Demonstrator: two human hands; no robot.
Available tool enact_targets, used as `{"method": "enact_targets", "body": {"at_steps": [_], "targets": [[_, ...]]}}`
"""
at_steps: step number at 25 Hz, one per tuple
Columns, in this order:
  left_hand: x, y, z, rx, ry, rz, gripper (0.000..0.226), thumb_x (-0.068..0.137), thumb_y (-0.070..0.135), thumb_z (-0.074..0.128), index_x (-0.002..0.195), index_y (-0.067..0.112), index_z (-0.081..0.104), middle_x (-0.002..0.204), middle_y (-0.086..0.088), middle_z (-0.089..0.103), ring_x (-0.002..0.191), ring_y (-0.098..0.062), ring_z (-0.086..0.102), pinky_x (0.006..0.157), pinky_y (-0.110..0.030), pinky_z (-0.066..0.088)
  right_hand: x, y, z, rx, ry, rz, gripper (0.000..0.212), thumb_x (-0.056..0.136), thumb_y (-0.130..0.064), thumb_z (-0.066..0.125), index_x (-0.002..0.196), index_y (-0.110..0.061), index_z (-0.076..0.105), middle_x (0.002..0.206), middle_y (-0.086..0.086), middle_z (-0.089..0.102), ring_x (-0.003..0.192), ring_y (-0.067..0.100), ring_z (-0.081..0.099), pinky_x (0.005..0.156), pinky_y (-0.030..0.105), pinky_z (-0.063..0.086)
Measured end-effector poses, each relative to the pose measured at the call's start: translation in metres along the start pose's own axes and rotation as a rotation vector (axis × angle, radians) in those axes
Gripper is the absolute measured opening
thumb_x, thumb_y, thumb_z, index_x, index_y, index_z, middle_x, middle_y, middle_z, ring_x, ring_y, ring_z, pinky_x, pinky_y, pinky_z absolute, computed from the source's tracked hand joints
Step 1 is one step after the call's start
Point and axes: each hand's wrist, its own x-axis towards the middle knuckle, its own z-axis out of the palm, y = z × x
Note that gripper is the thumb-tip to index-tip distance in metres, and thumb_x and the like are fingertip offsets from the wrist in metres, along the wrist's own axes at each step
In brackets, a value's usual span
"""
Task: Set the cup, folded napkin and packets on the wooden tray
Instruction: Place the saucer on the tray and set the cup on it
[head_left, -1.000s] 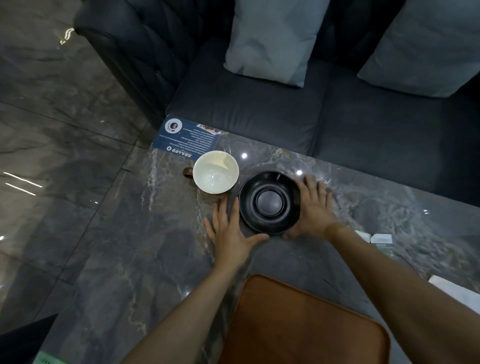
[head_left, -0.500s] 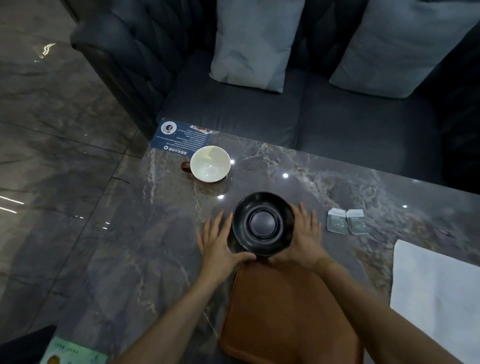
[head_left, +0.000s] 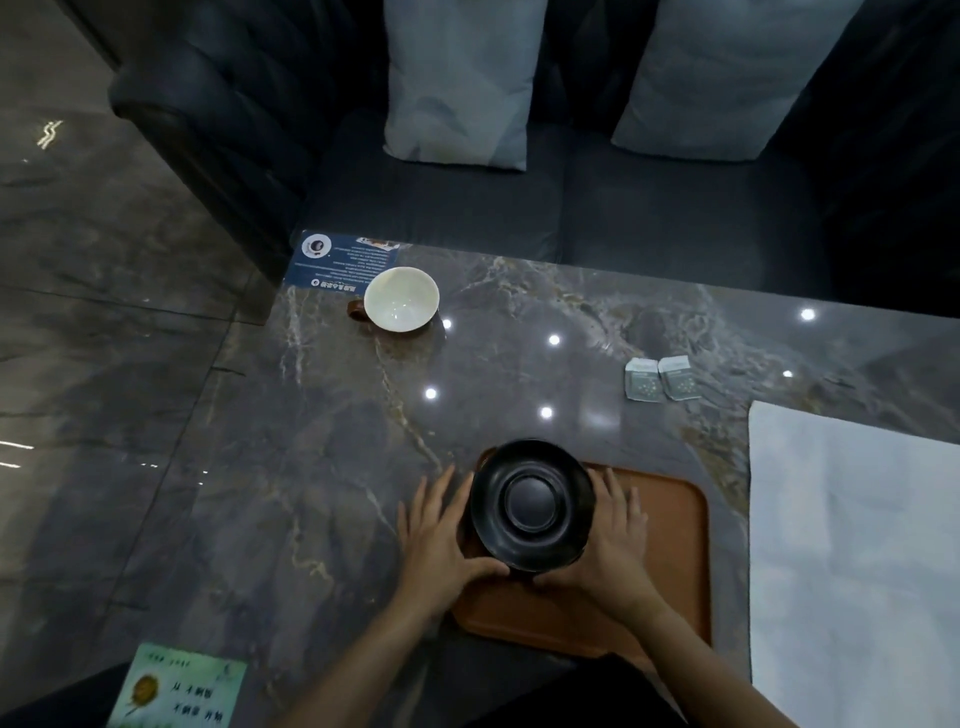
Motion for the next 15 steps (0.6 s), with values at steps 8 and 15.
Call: {"method": "enact_targets", "body": {"at_steps": [8, 15], "targets": [[-0.031, -0.014, 0.014, 0.112, -0.075, -0.001, 0.117, 0.047, 0.088, 0.052, 0.14, 0.057, -0.011, 0.162, 0.012, 0.001, 0.148, -0.016, -0.011, 0.118, -0.053, -0.004, -0.044, 0.002, 0.035, 0.108, -0.017, 0.129, 0.15, 0.027, -0.09, 0.062, 0.143, -0.04, -0.019, 0.16, -0.009, -0.016, 0.145, 0.027, -0.024, 0.111, 0.066, -0.01], [-0.032, -0.019, 0.012, 0.188, -0.082, 0.0, 0.117, 0.053, 0.086, 0.054, 0.146, 0.052, -0.009, 0.162, 0.016, -0.002, 0.144, -0.005, -0.017, 0.113, -0.056, -0.015, -0.044, -0.004, 0.04, 0.073, -0.014, 0.152, 0.146, 0.035, -0.087, 0.063, 0.146, -0.036, -0.017, 0.16, -0.006, -0.02, 0.144, 0.032, -0.026, 0.109, 0.069, -0.011]]}}
